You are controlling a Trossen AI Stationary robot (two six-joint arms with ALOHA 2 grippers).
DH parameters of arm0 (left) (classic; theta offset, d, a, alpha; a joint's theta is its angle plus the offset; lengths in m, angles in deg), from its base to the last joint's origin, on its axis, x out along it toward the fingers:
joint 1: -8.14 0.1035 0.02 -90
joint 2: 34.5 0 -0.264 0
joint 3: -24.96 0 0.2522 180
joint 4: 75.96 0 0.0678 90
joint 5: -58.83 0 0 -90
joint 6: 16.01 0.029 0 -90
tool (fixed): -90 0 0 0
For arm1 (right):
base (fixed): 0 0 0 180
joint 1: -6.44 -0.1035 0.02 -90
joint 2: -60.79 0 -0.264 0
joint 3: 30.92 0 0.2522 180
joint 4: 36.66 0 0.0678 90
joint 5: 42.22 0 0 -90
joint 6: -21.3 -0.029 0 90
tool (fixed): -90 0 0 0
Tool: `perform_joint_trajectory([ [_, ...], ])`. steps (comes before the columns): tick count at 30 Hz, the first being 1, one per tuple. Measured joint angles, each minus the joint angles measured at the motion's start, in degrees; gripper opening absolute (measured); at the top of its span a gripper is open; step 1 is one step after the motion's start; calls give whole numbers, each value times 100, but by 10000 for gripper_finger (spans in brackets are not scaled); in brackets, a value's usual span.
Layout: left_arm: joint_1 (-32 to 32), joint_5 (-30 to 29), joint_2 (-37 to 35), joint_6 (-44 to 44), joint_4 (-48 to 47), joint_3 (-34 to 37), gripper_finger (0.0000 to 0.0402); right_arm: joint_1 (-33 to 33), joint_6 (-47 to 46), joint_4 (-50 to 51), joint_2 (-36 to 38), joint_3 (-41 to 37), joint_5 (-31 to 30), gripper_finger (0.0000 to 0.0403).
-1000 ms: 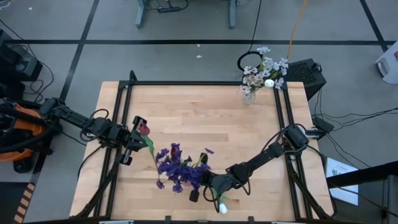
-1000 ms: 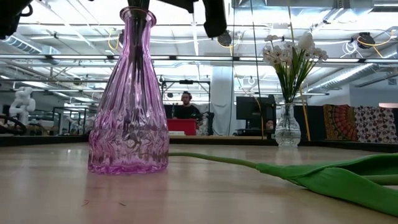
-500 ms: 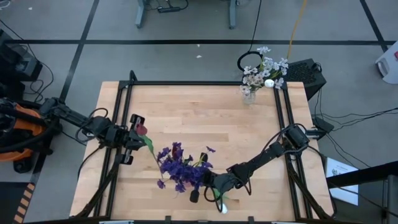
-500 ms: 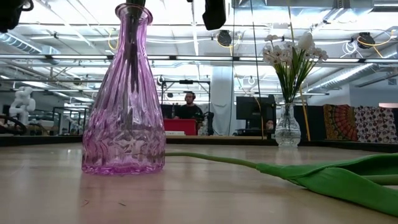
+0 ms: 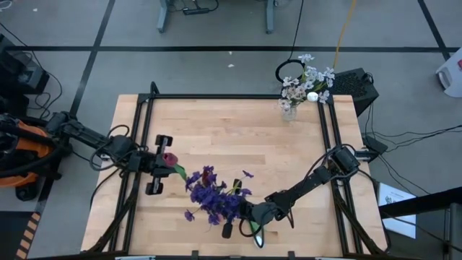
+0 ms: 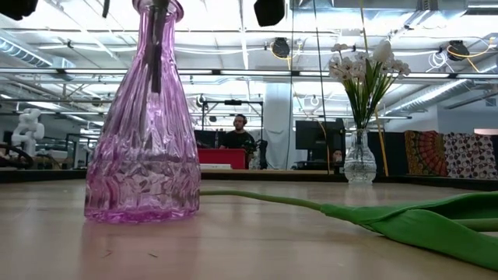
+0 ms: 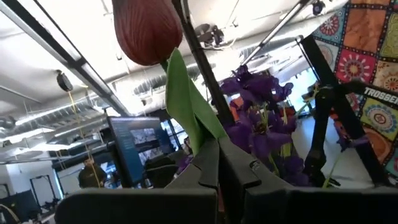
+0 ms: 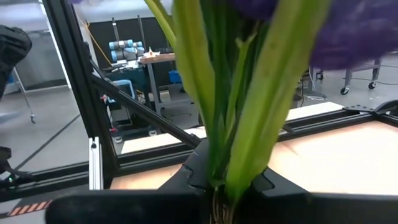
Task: Sort flowers into vase by color
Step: Put the red flower into the pink vase
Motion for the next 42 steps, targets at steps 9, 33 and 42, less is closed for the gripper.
perform_joint_trajectory([
  [9,-54,76,314,250,484,-88,0,0,2,-171,0,0,0,22],
  [33,-210,149,1309,304,1788,-86,0,-4,-372,567,374,0,61,22],
  [42,-210,207,1726,262,2339,-88,0,-2,-376,607,374,0,61,22],
])
